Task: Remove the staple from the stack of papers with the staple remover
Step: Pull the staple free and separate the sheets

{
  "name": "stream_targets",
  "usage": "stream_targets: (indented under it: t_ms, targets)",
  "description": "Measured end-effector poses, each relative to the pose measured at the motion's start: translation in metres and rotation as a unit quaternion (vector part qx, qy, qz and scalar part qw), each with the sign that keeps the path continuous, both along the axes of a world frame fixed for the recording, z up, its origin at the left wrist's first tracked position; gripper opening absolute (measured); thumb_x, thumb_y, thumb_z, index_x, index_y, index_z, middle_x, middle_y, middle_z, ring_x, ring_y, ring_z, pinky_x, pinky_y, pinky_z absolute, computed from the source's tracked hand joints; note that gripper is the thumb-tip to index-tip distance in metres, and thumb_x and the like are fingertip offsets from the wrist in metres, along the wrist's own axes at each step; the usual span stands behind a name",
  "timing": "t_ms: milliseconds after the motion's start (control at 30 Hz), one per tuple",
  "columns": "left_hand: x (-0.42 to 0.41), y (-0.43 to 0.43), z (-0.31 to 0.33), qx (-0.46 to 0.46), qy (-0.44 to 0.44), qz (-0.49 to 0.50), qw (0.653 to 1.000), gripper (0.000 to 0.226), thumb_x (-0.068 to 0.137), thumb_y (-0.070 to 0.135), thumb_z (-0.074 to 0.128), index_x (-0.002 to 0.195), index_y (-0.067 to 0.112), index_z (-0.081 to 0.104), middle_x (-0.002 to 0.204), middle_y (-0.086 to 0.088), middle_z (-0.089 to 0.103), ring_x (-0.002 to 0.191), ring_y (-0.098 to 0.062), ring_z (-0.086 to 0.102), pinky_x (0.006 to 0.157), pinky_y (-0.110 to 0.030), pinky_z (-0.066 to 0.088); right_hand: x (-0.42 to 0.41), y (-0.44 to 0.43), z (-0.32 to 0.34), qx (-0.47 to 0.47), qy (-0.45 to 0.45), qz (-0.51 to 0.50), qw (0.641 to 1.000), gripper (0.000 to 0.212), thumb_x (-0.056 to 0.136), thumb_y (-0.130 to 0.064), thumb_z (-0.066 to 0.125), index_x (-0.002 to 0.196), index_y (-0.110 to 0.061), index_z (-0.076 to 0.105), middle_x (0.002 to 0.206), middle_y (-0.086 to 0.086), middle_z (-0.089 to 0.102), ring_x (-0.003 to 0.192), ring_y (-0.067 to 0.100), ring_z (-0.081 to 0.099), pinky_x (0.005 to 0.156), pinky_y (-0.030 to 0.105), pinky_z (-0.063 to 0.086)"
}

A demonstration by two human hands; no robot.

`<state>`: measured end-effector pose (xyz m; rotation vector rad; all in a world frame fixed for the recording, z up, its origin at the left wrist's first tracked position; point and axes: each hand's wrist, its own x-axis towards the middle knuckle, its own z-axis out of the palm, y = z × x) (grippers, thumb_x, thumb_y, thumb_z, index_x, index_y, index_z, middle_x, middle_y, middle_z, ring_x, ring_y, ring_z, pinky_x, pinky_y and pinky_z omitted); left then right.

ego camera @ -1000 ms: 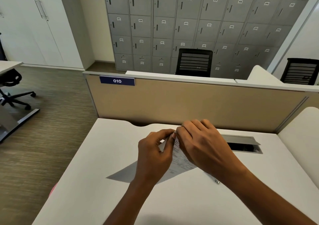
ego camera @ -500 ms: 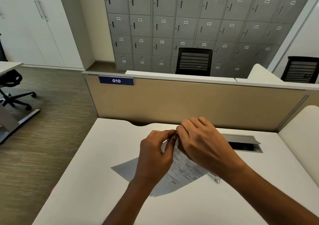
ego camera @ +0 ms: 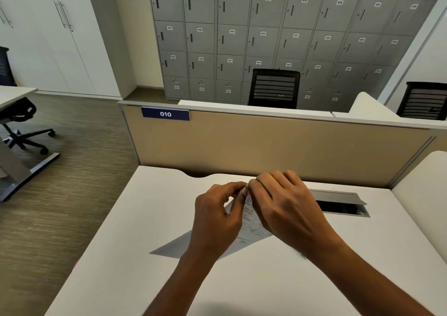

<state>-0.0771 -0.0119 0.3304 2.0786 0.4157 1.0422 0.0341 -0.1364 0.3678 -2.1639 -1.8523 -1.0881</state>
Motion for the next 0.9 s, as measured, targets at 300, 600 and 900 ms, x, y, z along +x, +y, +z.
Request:
stream_targets:
  t_ms: [300, 600, 900]
  targets:
    - [-0.002, -0.004, -0.002, -0.041, 0.004, -0.019, 0.999, 0.017, 0.097, 0.01, 0.071, 0.111, 0.015, 0.079, 0.099, 0.009, 0.079, 0.088, -0.007, 0.072, 0.076, -0.027, 0.06, 0.008, 0.004, -0.001, -0.033, -0.013, 0.022, 0.999, 0.017, 0.097, -0.02, 0.061, 0.101, -0.004, 0.066, 0.087, 0.01, 0.063, 0.074, 0.023, 0.058, 0.067, 0.034, 0.05]
    - [-0.006, -0.002, -0.001, -0.041, -0.004, -0.046, 0.998, 0.02, 0.098, 0.023, 0.064, 0.109, 0.014, 0.078, 0.096, 0.011, 0.077, 0.091, -0.004, 0.071, 0.071, -0.009, 0.053, 0.008, 0.002, 0.003, -0.048, 0.042, 0.064, 0.996, 0.017, 0.098, -0.02, 0.059, 0.099, -0.003, 0.063, 0.089, 0.01, 0.062, 0.075, 0.02, 0.058, 0.07, 0.031, 0.055]
    - [-0.006, 0.005, 0.0, -0.064, -0.008, -0.026, 0.998, 0.014, 0.097, 0.021, 0.069, 0.106, 0.019, 0.08, 0.089, 0.017, 0.075, 0.088, -0.002, 0.072, 0.069, -0.015, 0.058, 0.0, 0.004, -0.009, 0.008, 0.018, 0.036, 0.999, 0.024, 0.096, -0.019, 0.061, 0.111, -0.002, 0.066, 0.096, 0.012, 0.067, 0.082, 0.026, 0.063, 0.072, 0.036, 0.054]
